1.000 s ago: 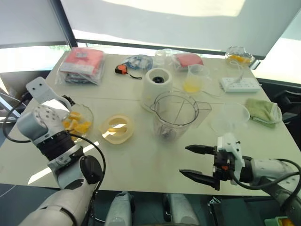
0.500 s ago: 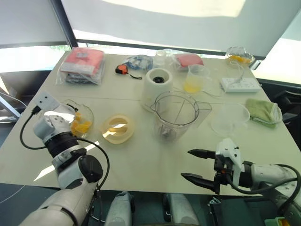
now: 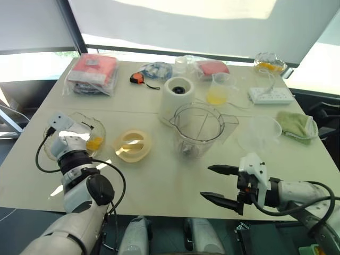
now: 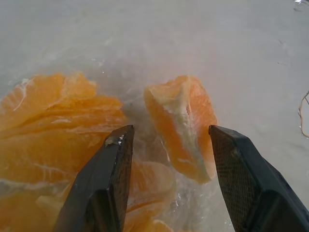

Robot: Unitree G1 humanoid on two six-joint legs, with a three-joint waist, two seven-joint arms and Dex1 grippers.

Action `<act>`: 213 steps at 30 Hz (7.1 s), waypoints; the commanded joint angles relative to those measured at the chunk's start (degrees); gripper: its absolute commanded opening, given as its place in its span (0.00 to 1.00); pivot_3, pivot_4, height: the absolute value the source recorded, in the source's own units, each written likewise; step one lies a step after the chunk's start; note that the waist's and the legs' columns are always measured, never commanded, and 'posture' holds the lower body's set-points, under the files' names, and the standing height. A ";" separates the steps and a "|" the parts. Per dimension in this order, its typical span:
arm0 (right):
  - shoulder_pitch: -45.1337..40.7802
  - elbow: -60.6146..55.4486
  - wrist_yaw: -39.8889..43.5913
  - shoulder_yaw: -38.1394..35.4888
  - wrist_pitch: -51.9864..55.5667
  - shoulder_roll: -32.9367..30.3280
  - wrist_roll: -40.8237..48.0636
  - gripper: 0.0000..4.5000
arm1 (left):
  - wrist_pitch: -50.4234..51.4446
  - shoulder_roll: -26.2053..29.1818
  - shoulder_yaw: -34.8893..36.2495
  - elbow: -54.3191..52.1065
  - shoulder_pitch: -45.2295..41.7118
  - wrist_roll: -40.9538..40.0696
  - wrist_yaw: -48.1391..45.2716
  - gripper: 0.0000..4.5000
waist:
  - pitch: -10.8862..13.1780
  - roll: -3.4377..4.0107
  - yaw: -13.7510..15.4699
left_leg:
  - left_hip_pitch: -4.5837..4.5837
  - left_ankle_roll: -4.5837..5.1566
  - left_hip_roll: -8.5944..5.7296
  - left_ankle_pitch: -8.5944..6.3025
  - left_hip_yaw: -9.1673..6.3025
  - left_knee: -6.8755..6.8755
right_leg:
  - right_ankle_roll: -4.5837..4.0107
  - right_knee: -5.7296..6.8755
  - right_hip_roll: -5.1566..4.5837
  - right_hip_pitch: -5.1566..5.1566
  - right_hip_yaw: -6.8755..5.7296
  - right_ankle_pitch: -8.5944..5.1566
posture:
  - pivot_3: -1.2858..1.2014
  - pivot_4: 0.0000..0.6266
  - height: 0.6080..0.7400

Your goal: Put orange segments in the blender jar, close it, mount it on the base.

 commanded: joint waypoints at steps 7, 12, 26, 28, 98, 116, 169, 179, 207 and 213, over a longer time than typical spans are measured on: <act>-0.90 -0.14 -0.47 0.27 -1.41 0.68 -1.22 1.00 | -1.85 0.15 -1.95 1.00 0.23 -2.70 1.61 0.14 | -0.01 0.00 0.11 | 0.00 -0.02 -0.01 0.01 0.02 0.00 | 0.01 0.01 -0.02 0.00 0.00 0.01 | 0.52 0.24 1.00; -0.58 -0.29 -0.36 0.19 -1.45 0.62 -1.31 1.00 | -1.32 0.09 -2.76 -0.20 1.51 -3.55 2.15 0.01 | -0.03 0.02 0.03 | 0.03 -0.02 -0.02 0.01 0.02 0.00 | 0.02 0.05 -0.02 0.01 0.00 0.01 | 0.52 0.24 1.00; -0.38 0.60 0.21 1.14 -2.50 0.69 -2.62 1.00 | 4.88 -1.29 -3.90 -11.93 3.64 -5.40 7.06 0.21 | -0.04 0.00 -0.04 | 0.04 -0.04 -0.01 0.02 0.02 0.00 | 0.02 0.06 -0.02 0.01 0.00 0.01 | 0.52 0.24 1.00; -0.39 0.72 0.27 1.26 -2.62 0.72 -2.75 1.00 | 6.07 -1.67 -4.23 -14.02 3.57 -5.13 8.07 0.43 | -0.03 -0.01 -0.04 | 0.03 -0.04 -0.02 0.03 0.02 0.00 | 0.02 0.06 -0.02 0.01 0.00 0.01 | 0.52 0.24 1.00; 1.49 2.29 -1.05 2.01 -4.59 1.75 -4.99 1.00 | 13.59 -0.68 -8.99 -31.69 6.06 -13.18 11.71 0.09 | -0.06 -0.04 1.09 | 0.07 -0.14 -0.02 0.08 -0.03 0.02 | 0.01 0.11 -0.02 0.06 -0.02 0.02 | 0.52 0.24 1.00; 0.31 3.85 -1.83 3.20 -4.65 4.18 -6.26 1.00 | 18.41 12.30 -18.15 -17.79 5.92 -4.34 -6.33 0.80 | -0.05 -0.05 1.08 | 0.06 -0.38 -0.02 0.23 -0.11 0.01 | -0.23 0.13 0.05 0.05 -0.04 -0.07 | 0.52 0.24 1.00; -0.54 5.15 -5.01 3.92 -6.00 7.06 -9.20 1.00 | 7.60 15.73 -24.48 10.44 -3.30 3.78 -17.51 0.00 | -0.06 -0.05 0.99 | 0.05 -0.40 0.01 0.24 -0.07 0.00 | -0.03 0.24 -0.01 0.00 -0.11 0.04 | 0.52 0.24 1.00; 1.34 4.72 -5.32 -6.08 -2.33 6.96 -0.74 1.00 | 28.92 29.38 -34.00 -26.48 7.41 -4.27 -40.71 0.00 | -0.04 -0.06 -0.03 | 0.08 -0.42 0.03 0.24 -0.09 -0.02 | -0.07 0.39 -0.01 -0.07 -0.11 0.01 | 0.52 0.24 1.00; 14.33 -10.52 -26.29 -21.02 -3.14 19.57 18.63 1.00 | -28.75 2.31 -72.80 14.77 -30.38 12.16 -115.87 0.00 | 0.01 0.22 -0.18 | -0.25 0.02 0.09 0.02 -0.13 0.00 | -0.33 -0.09 0.28 -0.22 0.10 -0.13 | 0.52 0.24 1.00; 14.48 -9.81 -26.84 -19.41 -4.92 19.45 16.97 1.00 | -30.93 0.77 -71.25 17.86 -30.52 15.16 -115.53 0.41 | 0.01 0.22 -0.08 | -0.31 0.02 0.08 0.02 -0.11 0.03 | -0.32 -0.14 0.26 -0.22 0.14 -0.13 | 0.52 0.24 1.00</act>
